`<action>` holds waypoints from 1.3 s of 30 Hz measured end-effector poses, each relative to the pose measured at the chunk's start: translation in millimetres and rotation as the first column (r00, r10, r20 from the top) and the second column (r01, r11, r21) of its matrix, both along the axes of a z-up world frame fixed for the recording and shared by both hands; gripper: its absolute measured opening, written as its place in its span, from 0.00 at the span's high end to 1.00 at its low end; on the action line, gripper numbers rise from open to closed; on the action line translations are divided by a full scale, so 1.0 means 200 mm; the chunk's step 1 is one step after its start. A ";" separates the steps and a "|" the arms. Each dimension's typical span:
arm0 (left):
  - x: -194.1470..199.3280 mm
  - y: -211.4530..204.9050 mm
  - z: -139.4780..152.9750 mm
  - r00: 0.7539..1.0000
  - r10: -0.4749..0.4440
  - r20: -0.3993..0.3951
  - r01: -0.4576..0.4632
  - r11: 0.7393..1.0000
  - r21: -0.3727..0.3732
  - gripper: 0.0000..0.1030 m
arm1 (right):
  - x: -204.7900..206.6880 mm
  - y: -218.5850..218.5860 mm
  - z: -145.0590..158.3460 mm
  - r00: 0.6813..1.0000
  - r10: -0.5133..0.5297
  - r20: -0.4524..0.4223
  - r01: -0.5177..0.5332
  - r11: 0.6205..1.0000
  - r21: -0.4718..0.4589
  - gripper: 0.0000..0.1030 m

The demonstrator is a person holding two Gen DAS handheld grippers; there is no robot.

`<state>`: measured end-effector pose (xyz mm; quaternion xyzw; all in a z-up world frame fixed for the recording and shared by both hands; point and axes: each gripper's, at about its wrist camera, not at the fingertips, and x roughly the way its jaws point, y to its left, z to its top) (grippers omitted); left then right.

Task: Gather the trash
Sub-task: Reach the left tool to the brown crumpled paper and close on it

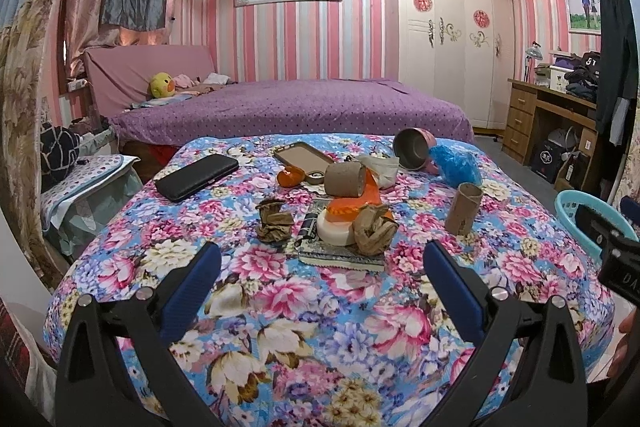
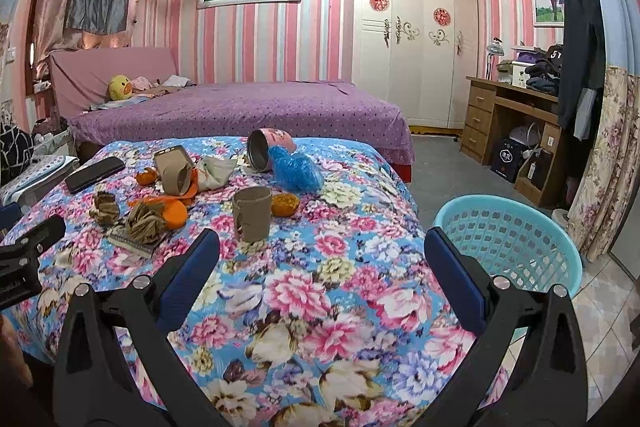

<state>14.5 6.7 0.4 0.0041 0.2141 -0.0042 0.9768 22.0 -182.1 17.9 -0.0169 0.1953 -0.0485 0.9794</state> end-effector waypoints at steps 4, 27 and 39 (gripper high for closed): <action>0.05 0.02 0.05 1.000 0.003 0.004 -0.003 1.000 -0.003 0.04 | 0.04 -0.01 0.08 0.999 -0.009 0.037 0.009 1.000 0.002 0.04; 0.51 0.23 -0.02 0.996 0.057 -0.062 -0.056 0.998 0.020 0.04 | 0.58 -0.10 -0.03 0.995 0.004 -0.104 0.000 0.999 0.037 0.04; 0.52 0.25 -0.11 0.993 0.053 -0.107 -0.047 0.997 0.055 0.04 | 0.61 -0.08 -0.13 0.985 0.052 -0.162 -0.042 0.997 0.066 0.04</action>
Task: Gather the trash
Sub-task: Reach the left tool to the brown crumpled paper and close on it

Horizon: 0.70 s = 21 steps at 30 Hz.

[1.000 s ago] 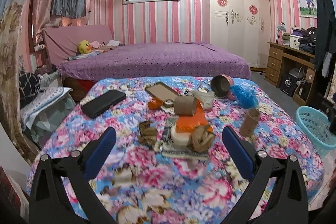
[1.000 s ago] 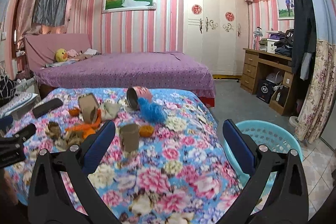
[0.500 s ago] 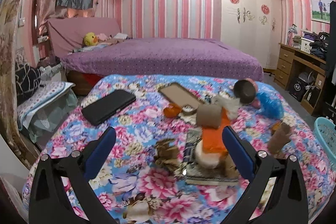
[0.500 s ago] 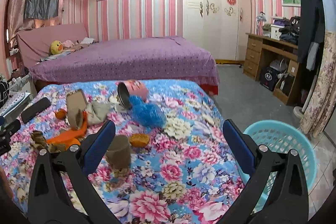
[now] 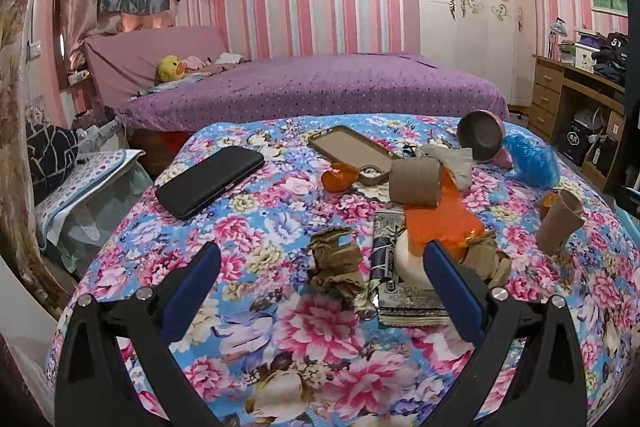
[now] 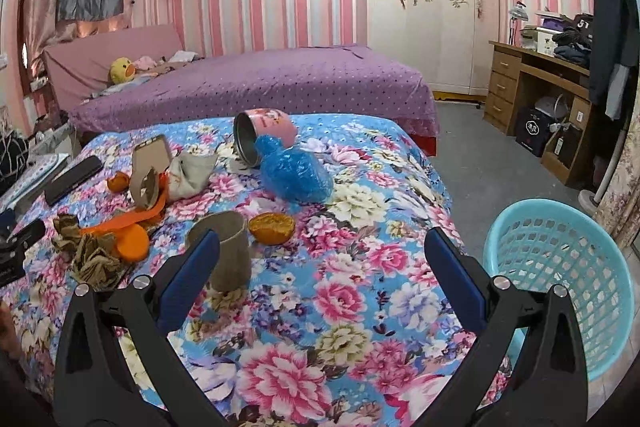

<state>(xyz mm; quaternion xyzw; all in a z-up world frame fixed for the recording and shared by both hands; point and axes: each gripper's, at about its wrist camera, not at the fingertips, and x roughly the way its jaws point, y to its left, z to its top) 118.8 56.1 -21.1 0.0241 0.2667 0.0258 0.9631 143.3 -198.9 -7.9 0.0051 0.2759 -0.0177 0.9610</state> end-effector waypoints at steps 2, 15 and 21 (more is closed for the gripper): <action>0.01 0.02 -0.01 1.000 0.005 -0.014 -0.005 1.000 -0.010 0.04 | 0.00 0.01 -0.01 1.000 -0.011 -0.016 0.011 1.000 -0.007 0.04; 0.01 0.11 -0.10 0.996 -0.016 -0.093 0.016 1.000 -0.005 0.04 | 0.01 -0.11 -0.07 0.996 -0.046 -0.075 0.048 0.998 0.033 0.04; 0.02 0.10 -0.11 0.993 -0.050 -0.111 0.046 0.998 -0.035 0.04 | 0.01 -0.11 -0.07 0.995 -0.074 -0.071 0.076 0.997 0.017 0.04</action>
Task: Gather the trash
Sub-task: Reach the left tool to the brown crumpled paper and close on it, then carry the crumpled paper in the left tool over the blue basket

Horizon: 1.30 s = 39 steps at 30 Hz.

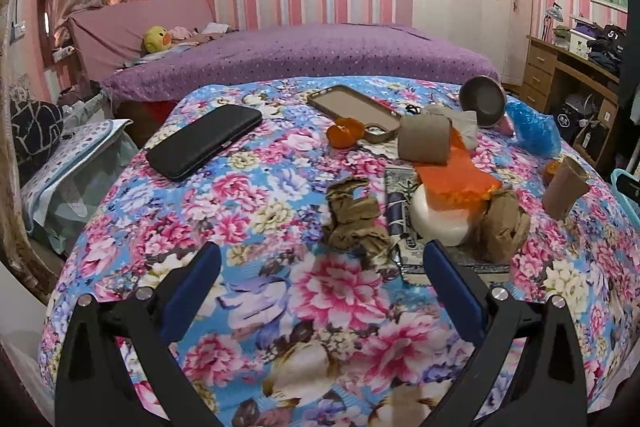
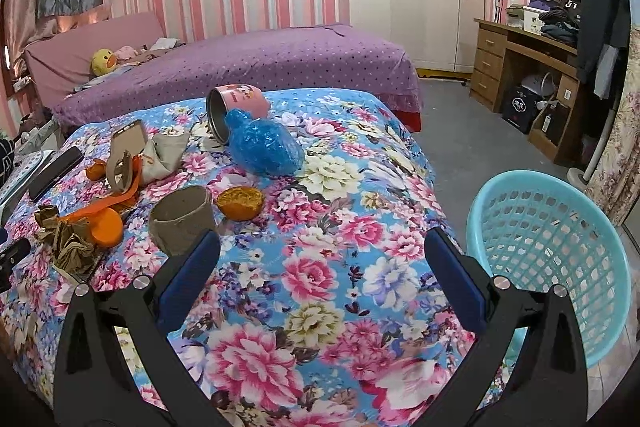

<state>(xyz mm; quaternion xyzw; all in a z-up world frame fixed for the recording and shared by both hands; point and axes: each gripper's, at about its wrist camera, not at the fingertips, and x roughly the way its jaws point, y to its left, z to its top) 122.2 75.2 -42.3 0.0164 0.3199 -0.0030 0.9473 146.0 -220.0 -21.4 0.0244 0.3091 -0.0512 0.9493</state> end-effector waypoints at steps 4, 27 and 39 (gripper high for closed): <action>0.04 -0.03 -0.01 1.000 0.004 -0.011 -0.004 1.000 0.012 0.04 | -0.01 0.01 0.00 1.000 -0.026 0.007 0.027 0.999 -0.042 0.04; 0.11 0.08 -0.01 0.996 -0.042 -0.075 0.031 0.990 -0.136 0.67 | -0.03 0.44 -0.02 0.988 0.154 -0.018 -0.154 0.988 0.007 0.04; -0.04 0.21 -0.01 0.996 0.024 -0.082 -0.035 0.990 -0.136 0.67 | 0.01 0.92 -0.07 0.945 0.318 -0.072 -0.321 0.946 -0.034 0.13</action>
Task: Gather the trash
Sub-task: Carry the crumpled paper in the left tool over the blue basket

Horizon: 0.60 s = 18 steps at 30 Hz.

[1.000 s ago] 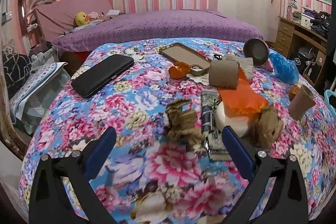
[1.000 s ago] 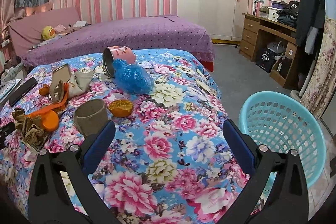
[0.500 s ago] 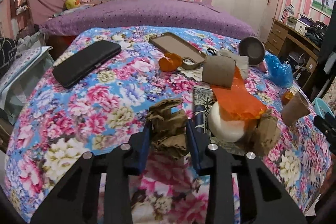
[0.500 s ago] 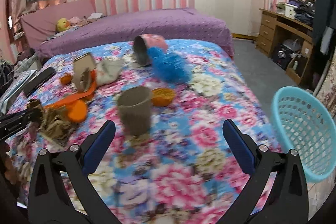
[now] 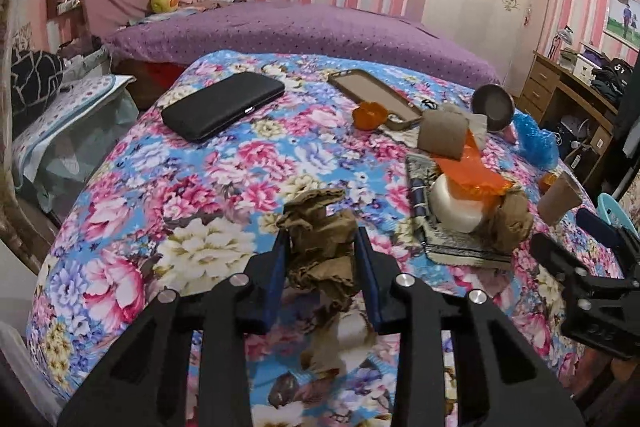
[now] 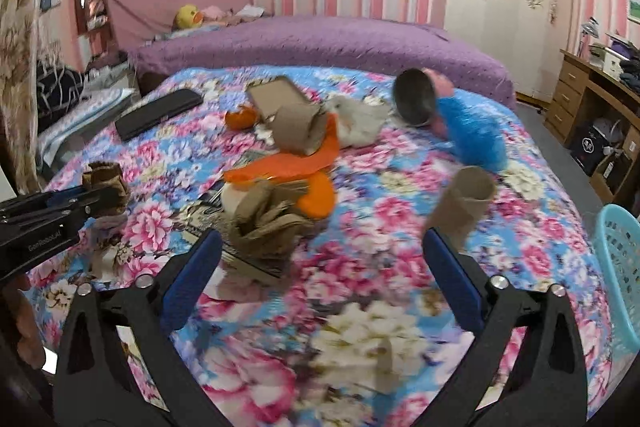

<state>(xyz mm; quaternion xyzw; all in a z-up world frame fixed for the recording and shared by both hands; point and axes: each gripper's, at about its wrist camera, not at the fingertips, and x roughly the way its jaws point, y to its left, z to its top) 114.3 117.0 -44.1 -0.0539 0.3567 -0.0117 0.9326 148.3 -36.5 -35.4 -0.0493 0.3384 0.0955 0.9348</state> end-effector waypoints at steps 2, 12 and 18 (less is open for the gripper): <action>0.00 0.00 -0.01 1.000 0.001 -0.007 -0.001 1.000 0.000 0.67 | 0.04 0.04 -0.01 1.000 0.017 -0.021 -0.017 1.000 -0.002 0.19; 0.02 -0.02 -0.02 1.000 -0.023 -0.005 0.023 1.000 -0.013 0.67 | 0.04 0.06 0.01 0.993 0.119 0.008 -0.118 0.993 -0.020 0.47; 0.03 -0.06 -0.02 1.000 -0.023 -0.013 0.023 1.000 -0.006 0.67 | -0.02 -0.18 0.09 0.995 0.072 0.066 -0.073 0.997 0.009 0.47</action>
